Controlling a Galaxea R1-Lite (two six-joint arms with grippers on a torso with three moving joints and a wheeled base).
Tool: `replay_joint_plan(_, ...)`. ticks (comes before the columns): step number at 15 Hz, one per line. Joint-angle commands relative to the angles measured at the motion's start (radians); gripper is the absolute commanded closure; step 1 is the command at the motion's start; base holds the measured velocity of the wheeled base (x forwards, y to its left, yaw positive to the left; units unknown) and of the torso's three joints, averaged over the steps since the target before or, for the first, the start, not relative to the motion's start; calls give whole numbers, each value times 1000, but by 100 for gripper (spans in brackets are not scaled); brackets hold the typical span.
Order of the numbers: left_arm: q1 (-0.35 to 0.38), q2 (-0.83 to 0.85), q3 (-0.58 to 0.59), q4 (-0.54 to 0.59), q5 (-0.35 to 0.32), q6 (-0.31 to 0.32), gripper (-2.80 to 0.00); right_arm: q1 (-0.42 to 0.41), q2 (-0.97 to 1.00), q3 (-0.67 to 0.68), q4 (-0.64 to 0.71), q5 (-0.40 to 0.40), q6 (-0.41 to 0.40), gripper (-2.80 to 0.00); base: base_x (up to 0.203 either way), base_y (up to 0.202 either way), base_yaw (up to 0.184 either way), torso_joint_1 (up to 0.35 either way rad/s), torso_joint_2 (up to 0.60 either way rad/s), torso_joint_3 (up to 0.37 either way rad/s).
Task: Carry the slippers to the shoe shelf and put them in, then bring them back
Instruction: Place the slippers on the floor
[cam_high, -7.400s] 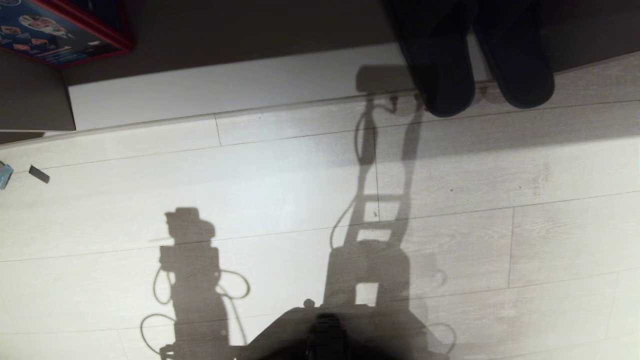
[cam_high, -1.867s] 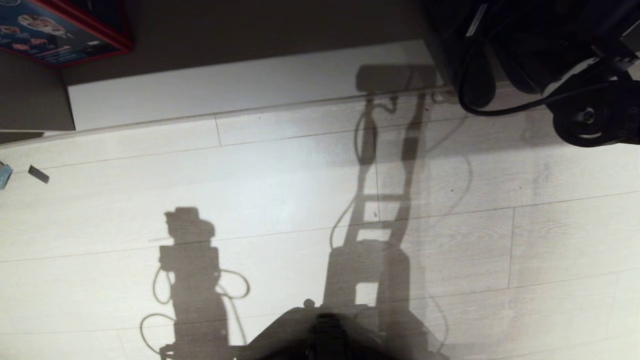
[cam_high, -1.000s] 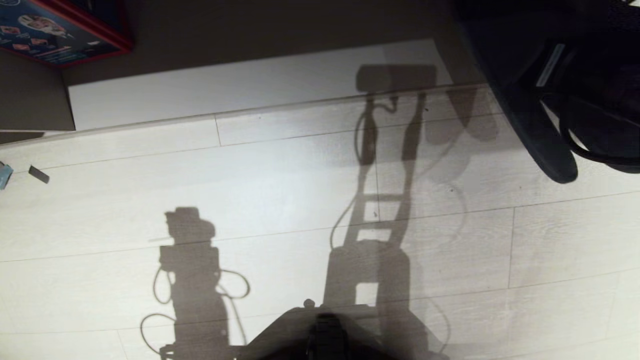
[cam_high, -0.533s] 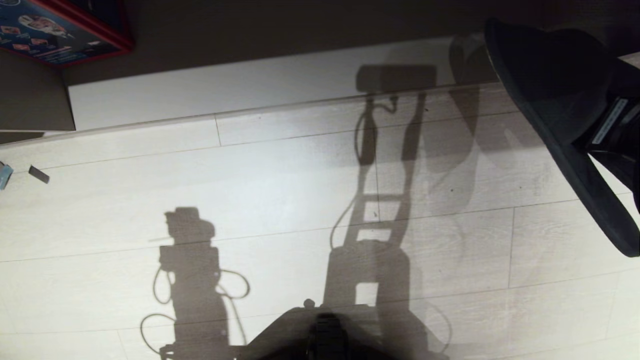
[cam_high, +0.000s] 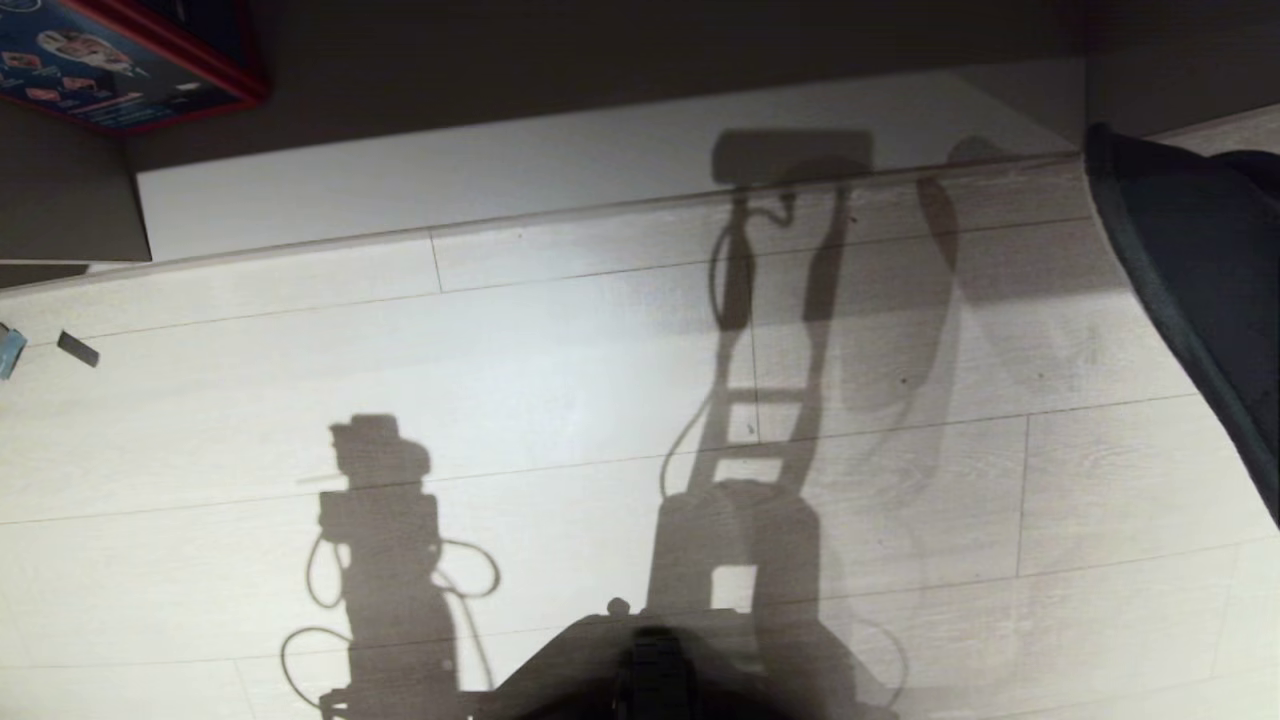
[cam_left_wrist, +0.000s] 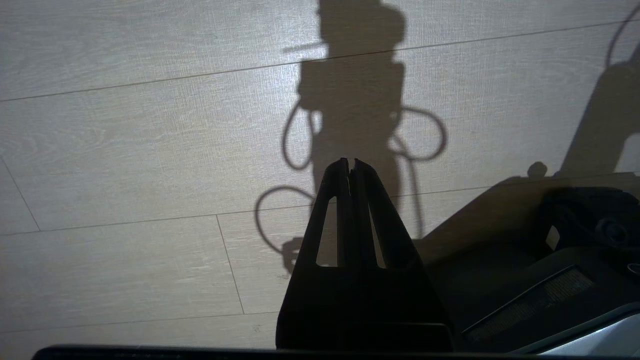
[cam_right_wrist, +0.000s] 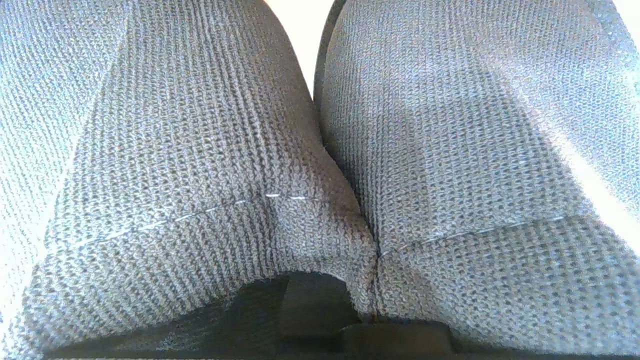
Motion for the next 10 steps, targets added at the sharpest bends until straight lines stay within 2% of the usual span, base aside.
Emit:
replay_joint_plan(1, 0, 0, 0, 0, 0, 0, 0, -22, -139, 53, 9, 16, 0, 0, 0, 0, 0, 0, 0, 0)
replay_joint_plan(4, 0, 0, 0, 0, 0, 0, 0, -132, -303, 132, 23, 146, -12, 0, 0, 0, 0, 0, 0, 0)
replay_joint_plan(10, 1, 0, 0, 0, 0, 0, 0, -280, -597, 321, 31, 235, -36, 0, 0, 0, 0, 0, 0, 0)
